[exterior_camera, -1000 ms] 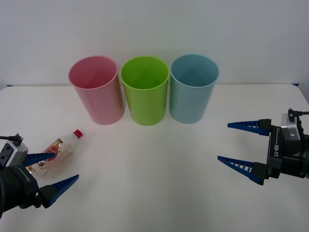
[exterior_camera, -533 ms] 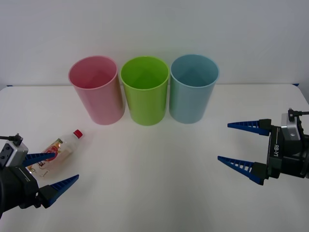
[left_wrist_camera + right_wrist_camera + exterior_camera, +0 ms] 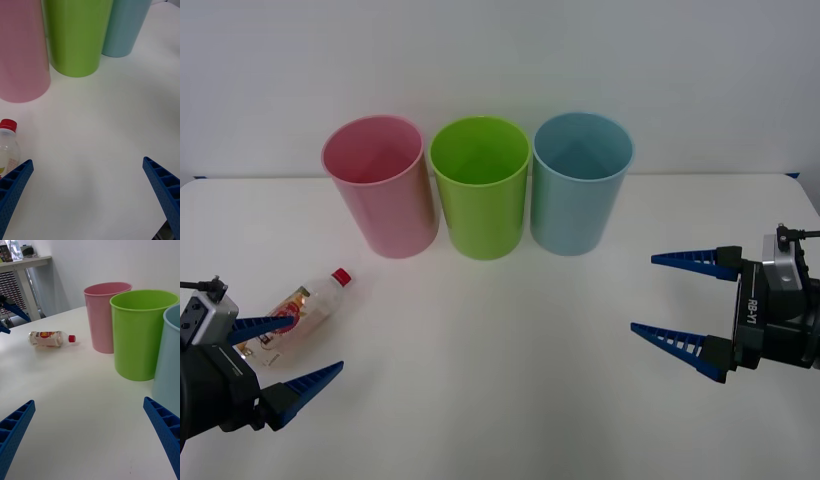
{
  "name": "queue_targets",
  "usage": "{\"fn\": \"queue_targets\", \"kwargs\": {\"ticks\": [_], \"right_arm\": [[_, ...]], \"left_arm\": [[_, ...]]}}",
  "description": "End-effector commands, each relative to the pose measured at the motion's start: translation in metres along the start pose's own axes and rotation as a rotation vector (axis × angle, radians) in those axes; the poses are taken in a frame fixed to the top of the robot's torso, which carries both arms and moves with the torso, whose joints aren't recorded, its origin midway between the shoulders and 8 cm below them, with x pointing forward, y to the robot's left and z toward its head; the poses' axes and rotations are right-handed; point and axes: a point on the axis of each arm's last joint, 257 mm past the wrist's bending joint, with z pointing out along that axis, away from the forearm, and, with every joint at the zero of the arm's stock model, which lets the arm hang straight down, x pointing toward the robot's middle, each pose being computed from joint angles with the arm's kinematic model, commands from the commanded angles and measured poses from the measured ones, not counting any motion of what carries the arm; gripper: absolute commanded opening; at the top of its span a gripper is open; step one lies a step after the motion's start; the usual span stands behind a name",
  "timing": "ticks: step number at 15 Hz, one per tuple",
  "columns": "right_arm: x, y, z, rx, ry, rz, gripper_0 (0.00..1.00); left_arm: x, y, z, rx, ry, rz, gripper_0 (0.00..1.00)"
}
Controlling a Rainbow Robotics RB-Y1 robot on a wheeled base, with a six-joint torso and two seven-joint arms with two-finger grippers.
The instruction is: Put cans in the blue bin and PET bottles in the pink bin and trash in the green bin.
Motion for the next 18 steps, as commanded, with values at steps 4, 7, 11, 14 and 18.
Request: {"fn": "queue_targets", "kwargs": {"ticks": [4,7,11,14,18], "right_arm": [[0.000,0.000,0.000,0.000,0.000,0.000,1.00],[0.000,0.000,0.000,0.000,0.000,0.000,1.00],[0.000,0.000,0.000,0.000,0.000,0.000,1.00],[0.000,0.000,0.000,0.000,0.000,0.000,1.00],[0.000,0.000,0.000,0.000,0.000,0.000,1.00]], "left_arm": [[-0.010,-0.008,0.000,-0.002,-0.025,0.018,1.00],[-0.006,-0.007,-0.001,-0.019,-0.006,0.050,1.00],[0.010,0.026,-0.005,-0.153,0.092,0.153,1.00],[0.014,0.050,-0.011,-0.230,0.145,0.136,1.00],[0.015,0.075,-0.011,-0.283,0.167,0.051,1.00]]}}
